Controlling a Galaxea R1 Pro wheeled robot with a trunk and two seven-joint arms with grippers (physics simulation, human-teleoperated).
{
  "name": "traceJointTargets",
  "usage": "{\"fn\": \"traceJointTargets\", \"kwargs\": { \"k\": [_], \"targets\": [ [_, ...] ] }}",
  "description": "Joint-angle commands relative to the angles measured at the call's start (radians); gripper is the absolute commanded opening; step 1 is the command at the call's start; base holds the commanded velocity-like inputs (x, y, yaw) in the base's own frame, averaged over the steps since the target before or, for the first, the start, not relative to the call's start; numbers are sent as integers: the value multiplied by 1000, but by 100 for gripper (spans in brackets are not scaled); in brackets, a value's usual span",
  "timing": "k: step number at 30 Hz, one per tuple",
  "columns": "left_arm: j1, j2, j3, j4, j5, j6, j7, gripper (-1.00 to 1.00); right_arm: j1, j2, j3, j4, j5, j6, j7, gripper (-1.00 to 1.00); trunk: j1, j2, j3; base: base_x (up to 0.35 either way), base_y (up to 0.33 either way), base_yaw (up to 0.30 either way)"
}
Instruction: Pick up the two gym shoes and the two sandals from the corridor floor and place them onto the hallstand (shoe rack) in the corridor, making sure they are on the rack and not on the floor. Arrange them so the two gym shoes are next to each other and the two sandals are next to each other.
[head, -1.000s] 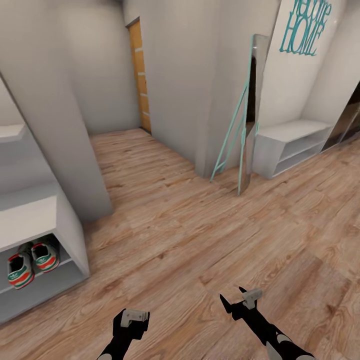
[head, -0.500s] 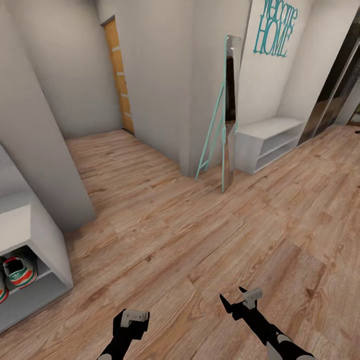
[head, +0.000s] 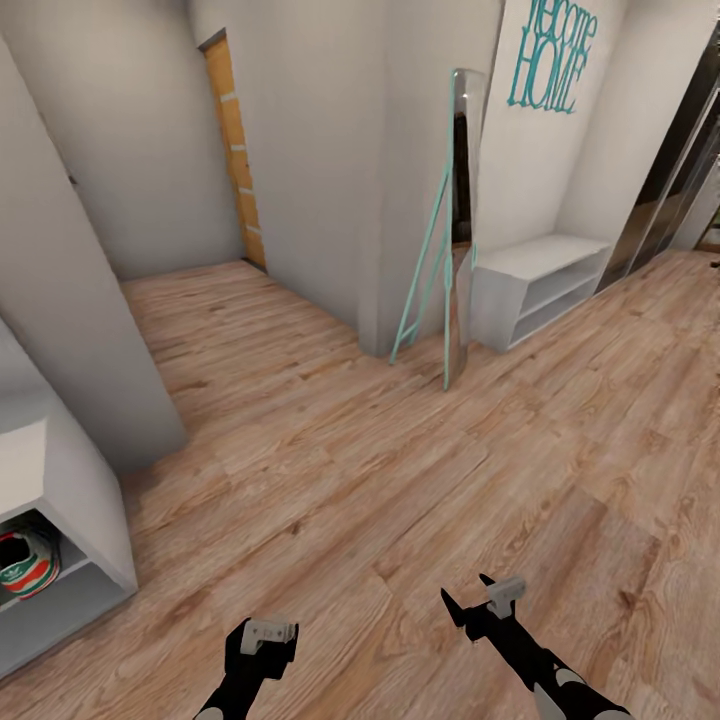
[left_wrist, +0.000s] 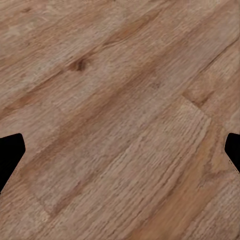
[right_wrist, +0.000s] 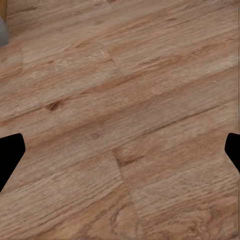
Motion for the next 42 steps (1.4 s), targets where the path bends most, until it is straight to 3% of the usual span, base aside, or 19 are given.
{"fn": "traceJointTargets", "kwargs": {
  "k": [1, 31, 42],
  "targets": [
    [0, 0, 0, 0, 0, 0, 0, 100, 0, 0, 0, 0, 0, 0, 0, 100, 0, 0, 0, 325, 0, -145],
    [0, -1, 1, 0, 1, 0, -3, 100, 0, 0, 0, 1, 0, 0, 0, 100, 0, 0, 0, 333, -79, -276],
    [0, 0, 2, 0, 1, 0, -4, 100, 0, 0, 0, 0, 0, 0, 0, 100, 0, 0, 0, 328, -140, -80]
  ]
}}
